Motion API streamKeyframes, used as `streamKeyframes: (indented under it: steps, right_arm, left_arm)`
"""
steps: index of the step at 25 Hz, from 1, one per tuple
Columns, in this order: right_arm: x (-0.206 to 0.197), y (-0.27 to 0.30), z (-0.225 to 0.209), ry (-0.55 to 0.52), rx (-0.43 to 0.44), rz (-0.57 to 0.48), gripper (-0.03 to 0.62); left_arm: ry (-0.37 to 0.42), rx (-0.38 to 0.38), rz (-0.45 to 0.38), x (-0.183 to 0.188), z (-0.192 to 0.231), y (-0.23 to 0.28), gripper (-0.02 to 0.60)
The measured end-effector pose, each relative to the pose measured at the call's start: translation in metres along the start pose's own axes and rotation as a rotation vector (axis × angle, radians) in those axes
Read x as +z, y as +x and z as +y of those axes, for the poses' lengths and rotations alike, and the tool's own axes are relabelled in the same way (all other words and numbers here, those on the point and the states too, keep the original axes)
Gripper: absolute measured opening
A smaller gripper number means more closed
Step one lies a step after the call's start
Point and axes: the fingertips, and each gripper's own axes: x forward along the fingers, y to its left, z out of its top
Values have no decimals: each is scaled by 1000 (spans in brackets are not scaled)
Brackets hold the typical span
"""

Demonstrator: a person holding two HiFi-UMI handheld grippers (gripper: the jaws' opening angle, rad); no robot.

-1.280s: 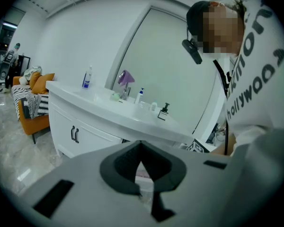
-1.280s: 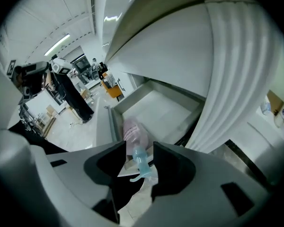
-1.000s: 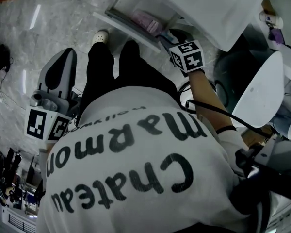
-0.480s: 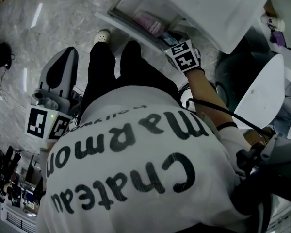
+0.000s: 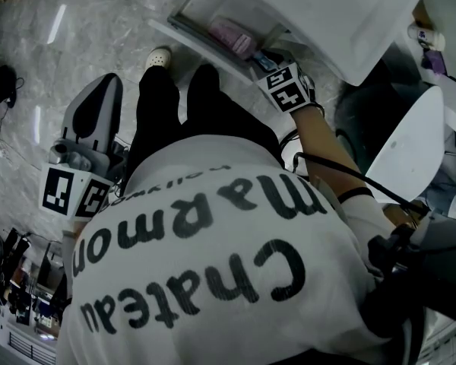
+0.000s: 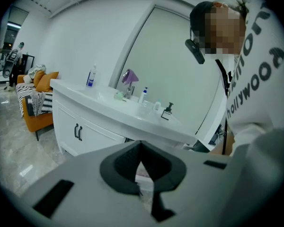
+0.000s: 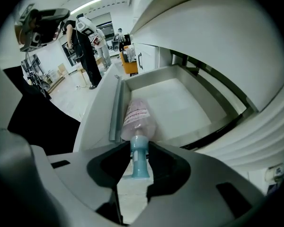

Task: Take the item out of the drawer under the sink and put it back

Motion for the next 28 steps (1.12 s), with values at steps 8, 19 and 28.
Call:
streamKeyframes:
  steps: [8, 19, 28]
  right_arm:
    - [4, -3, 2, 53, 15, 14, 120]
    - [26, -15, 5, -6, -46, -66, 121]
    - [43, -22, 7, -32, -46, -104, 121]
  left_arm:
    - [-1, -3, -8, 2, -2, 2, 8]
    - [-8, 14, -31, 6, 5, -4, 8]
    - [-20, 27, -42, 7, 13, -7, 8]
